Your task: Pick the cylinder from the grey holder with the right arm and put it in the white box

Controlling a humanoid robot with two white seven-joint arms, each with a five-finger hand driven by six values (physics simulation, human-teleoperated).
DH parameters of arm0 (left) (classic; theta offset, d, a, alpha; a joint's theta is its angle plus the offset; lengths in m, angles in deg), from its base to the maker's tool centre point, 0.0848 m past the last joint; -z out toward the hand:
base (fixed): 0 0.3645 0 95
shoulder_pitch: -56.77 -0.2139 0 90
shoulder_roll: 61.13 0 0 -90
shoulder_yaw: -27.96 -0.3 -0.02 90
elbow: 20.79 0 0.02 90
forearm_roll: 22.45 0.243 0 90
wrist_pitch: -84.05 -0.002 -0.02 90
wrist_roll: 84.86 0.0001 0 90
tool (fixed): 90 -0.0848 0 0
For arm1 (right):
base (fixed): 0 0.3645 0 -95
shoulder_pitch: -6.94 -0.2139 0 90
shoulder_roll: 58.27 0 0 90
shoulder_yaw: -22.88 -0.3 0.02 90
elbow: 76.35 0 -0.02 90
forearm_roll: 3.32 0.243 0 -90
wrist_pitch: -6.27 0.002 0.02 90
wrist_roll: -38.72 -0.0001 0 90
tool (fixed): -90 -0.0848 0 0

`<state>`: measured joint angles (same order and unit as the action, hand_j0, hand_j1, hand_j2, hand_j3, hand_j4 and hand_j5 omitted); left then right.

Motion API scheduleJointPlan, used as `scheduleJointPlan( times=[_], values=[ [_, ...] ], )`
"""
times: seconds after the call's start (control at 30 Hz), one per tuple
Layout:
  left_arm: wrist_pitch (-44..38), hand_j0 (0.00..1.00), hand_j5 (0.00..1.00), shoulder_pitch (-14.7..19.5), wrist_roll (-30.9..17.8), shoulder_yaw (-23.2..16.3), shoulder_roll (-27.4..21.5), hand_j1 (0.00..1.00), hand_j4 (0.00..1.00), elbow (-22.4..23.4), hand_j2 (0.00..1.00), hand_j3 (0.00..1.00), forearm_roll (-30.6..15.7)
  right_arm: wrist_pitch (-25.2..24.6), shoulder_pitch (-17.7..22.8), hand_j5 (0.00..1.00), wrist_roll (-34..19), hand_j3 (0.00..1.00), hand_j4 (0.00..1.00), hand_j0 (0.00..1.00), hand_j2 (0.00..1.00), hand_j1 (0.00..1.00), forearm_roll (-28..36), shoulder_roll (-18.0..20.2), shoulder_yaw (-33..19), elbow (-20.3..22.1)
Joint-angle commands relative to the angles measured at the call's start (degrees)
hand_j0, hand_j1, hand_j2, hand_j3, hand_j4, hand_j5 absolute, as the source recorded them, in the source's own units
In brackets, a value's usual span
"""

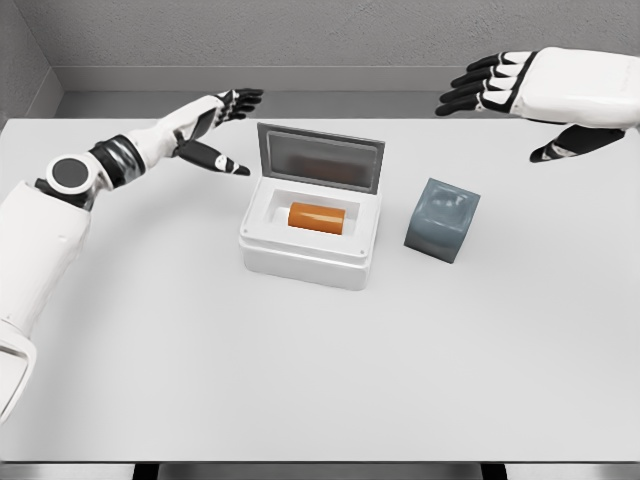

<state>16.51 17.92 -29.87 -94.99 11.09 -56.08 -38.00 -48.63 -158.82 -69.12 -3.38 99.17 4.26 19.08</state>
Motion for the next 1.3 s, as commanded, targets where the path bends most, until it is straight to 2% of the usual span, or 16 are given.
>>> scheduleJointPlan(
  times=[0.0, 0.17, 0.23, 0.4, 0.5, 0.57, 0.63, 0.67, 0.7, 0.73, 0.97, 1.27],
  values=[
    [0.0, 1.00, 1.00, 0.0, 0.0, 0.1, -1.2, 1.00, 1.00, -1.4, 1.00, 1.00, -2.3, -0.1, 0.0, 1.00, 0.0, 1.00, 1.00, 1.00, 1.00, 1.00, 0.4, -0.4, 0.0, -0.2],
    [0.0, 1.00, 1.00, -0.3, 0.0, 0.0, -2.2, 1.00, 1.00, -2.3, 1.00, 1.00, -3.2, -0.1, 0.0, 1.00, 0.0, 1.00, 1.00, 1.00, 1.00, 1.00, 0.4, -0.4, 0.2, -0.3],
    [0.0, 1.00, 1.00, -0.2, 0.0, -2.6, -2.4, 1.00, 1.00, -3.2, 1.00, 1.00, -3.2, -0.1, 0.1, 1.00, 0.0, 1.00, 1.00, 1.00, 1.00, 1.00, 0.4, -0.4, 0.1, -0.2],
    [-0.1, 1.00, 1.00, -0.4, 0.0, -4.8, -4.6, 1.00, 1.00, -6.6, 1.00, 1.00, -3.3, -0.1, 1.0, 1.00, 0.1, 1.00, 1.00, 1.00, 1.00, 1.00, 0.3, -0.4, 0.1, -0.2],
    [-0.2, 1.00, 1.00, -0.4, 0.0, -5.2, -4.8, 1.00, 1.00, -6.7, 1.00, 1.00, -3.6, -0.1, 1.9, 1.00, 0.1, 1.00, 1.00, 1.00, 1.00, 1.00, 0.4, -0.4, 0.2, -0.2],
    [-0.1, 1.00, 1.00, -0.3, 0.0, -7.5, -4.9, 1.00, 1.00, -6.9, 1.00, 1.00, -4.2, -0.1, 1.8, 1.00, 0.2, 1.00, 1.00, 1.00, 1.00, 1.00, 0.5, -0.4, 0.2, -0.2],
    [-0.2, 1.00, 1.00, -0.4, 0.0, -7.7, -5.8, 1.00, 1.00, -8.9, 1.00, 1.00, -4.4, -0.1, 2.0, 1.00, 0.2, 1.00, 1.00, 1.00, 1.00, 1.00, 0.4, -0.4, 0.2, -0.1],
    [-0.2, 1.00, 1.00, -0.3, 0.0, -9.8, -6.7, 1.00, 1.00, -10.2, 1.00, 1.00, -5.1, -0.1, 2.0, 1.00, 0.2, 1.00, 1.00, 1.00, 1.00, 1.00, 0.4, -0.4, 0.2, -0.1],
    [-0.2, 1.00, 1.00, -0.3, 0.0, -12.0, -7.6, 1.00, 1.00, -11.7, 1.00, 1.00, -7.8, -0.1, 2.0, 1.00, 0.2, 1.00, 1.00, 1.00, 1.00, 1.00, 0.4, -0.5, 0.2, -0.1],
    [-0.2, 1.00, 1.00, -0.3, 0.0, -12.3, -8.4, 1.00, 1.00, -12.6, 1.00, 1.00, -8.0, -0.1, 2.1, 1.00, 0.2, 1.00, 1.00, 1.00, 1.00, 1.00, 0.4, -0.7, 0.2, -0.1],
    [-0.2, 1.00, 1.00, -0.7, 0.0, -12.4, -10.8, 1.00, 1.00, -16.3, 1.00, 1.00, -8.4, -0.1, 2.1, 1.00, 0.1, 1.00, 1.00, 1.00, 1.00, 1.00, 0.7, -2.5, 1.8, -0.2],
    [-0.3, 1.00, 1.00, -2.2, 0.0, -12.4, -11.7, 1.00, 1.00, -19.6, 1.00, 1.00, -8.5, -0.1, 2.8, 1.00, 0.1, 1.00, 1.00, 1.00, 1.00, 1.00, 0.6, -2.3, 2.3, -0.3]
  ],
)
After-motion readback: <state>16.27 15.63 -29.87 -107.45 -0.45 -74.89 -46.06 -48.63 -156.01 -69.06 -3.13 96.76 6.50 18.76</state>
